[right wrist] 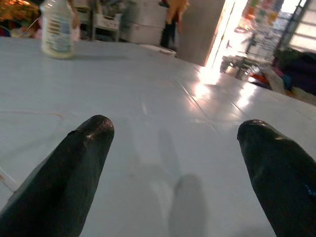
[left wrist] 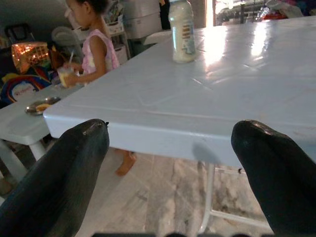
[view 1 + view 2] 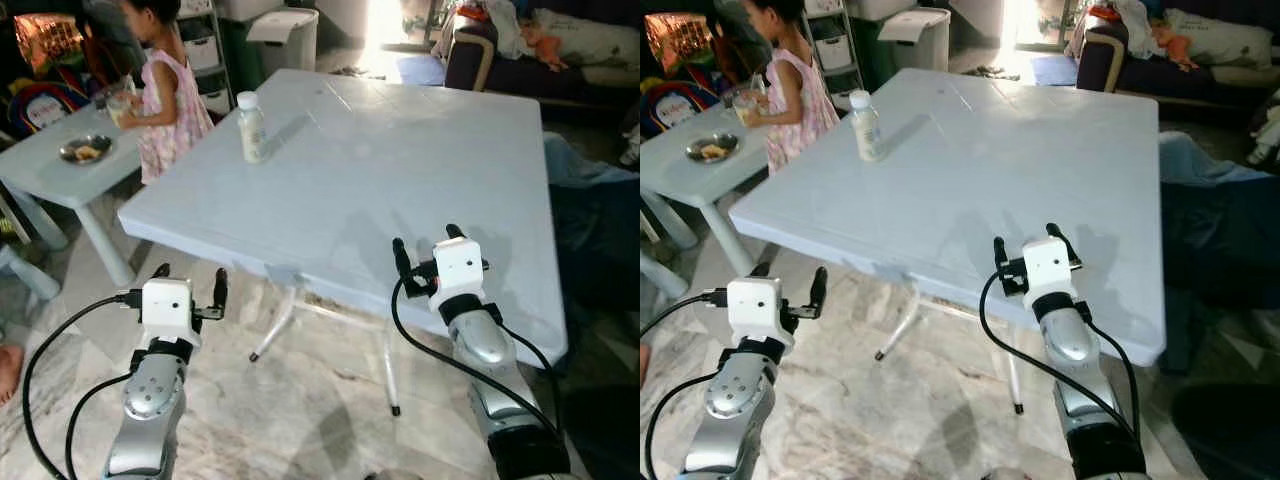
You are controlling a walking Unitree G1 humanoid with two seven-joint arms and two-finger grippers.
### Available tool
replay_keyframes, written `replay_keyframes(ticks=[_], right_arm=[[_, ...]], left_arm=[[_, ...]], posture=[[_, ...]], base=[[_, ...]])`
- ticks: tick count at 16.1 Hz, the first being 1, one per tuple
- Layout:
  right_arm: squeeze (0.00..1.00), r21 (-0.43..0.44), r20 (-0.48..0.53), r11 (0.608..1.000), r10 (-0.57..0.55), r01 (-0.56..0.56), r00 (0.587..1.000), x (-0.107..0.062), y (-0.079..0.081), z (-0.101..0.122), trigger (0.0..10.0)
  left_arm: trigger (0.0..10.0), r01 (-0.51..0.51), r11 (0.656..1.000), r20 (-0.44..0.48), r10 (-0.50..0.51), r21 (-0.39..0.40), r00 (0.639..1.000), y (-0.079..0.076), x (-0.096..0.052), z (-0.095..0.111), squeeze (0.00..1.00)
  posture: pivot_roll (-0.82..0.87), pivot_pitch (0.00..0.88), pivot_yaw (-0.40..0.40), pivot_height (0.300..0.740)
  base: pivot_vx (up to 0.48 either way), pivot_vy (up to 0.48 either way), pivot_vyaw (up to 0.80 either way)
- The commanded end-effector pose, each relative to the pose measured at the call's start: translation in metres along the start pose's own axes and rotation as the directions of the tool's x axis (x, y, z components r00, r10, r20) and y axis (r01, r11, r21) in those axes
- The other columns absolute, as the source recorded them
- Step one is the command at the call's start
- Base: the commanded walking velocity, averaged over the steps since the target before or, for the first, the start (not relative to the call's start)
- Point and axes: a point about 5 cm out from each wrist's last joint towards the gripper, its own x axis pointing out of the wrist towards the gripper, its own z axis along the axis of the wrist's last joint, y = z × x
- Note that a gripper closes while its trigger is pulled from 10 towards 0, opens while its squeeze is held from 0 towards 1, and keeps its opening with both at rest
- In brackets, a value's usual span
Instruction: Restocking fridge
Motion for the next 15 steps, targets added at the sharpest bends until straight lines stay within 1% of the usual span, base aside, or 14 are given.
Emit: replay_keyframes(ticks=[1, 5, 7, 10, 13, 15], right_arm=[[0.00, -0.005, 0.037, 0.999, 0.036, -0.036, 0.999, 0.0010, 0.0041, 0.0073, 10.0], [0.00, -0.002, 0.038, 0.998, 0.057, -0.057, 0.998, -0.0006, 0.0043, 0.0070, 10.0], [0.00, -0.010, 0.052, 0.998, 0.064, -0.064, 0.997, -0.0004, 0.0046, 0.0087, 10.0], [0.00, 0.001, 0.047, 0.998, 0.055, -0.055, 0.997, 0.0002, 0.0035, 0.0083, 10.0], [0.00, -0.001, 0.041, 1.000, 0.031, -0.031, 0.999, 0.0005, 0.0015, 0.0069, 10.0], [0.00, -0.004, 0.044, 1.000, 0.029, -0.029, 0.999, 0.0012, 0.0033, 0.0076, 10.0]], left_arm=[[10.0, 0.001, 1.000, 0.005, -0.001, 0.007, 1.000, 0.0017, 0.0009, 0.0021, 0.00], [10.0, -0.015, 1.000, 0.001, 0.015, -0.014, 1.000, 0.0018, 0.0028, 0.0019, 0.00], [10.0, -0.010, 1.000, 0.001, 0.010, -0.012, 1.000, 0.0001, 0.0034, 0.0016, 0.00], [10.0, 0.003, 1.000, 0.007, -0.003, -0.015, 1.000, -0.0041, 0.0047, 0.0028, 0.00], [10.0, 0.018, 1.000, 0.019, -0.018, -0.015, 1.000, -0.0062, 0.0076, 0.0048, 0.00], [10.0, 0.020, 0.999, 0.011, -0.020, -0.034, 1.000, -0.0067, 0.0086, 0.0045, 0.00]], posture=[[-0.04, 0.008, 0.040, 0.740], [-0.04, 0.014, 0.036, 0.740], [-0.05, 0.014, 0.035, 0.740], [-0.05, 0.026, 0.035, 0.740], [-0.05, 0.021, 0.037, 0.740], [-0.05, 0.019, 0.040, 0.740]], base=[[0.416, 0.240, 0.00], [0.408, 0.253, 0.00], [0.405, 0.259, 0.64], [0.404, 0.259, 0.58], [0.402, 0.260, 0.00], [0.401, 0.263, 0.00]])
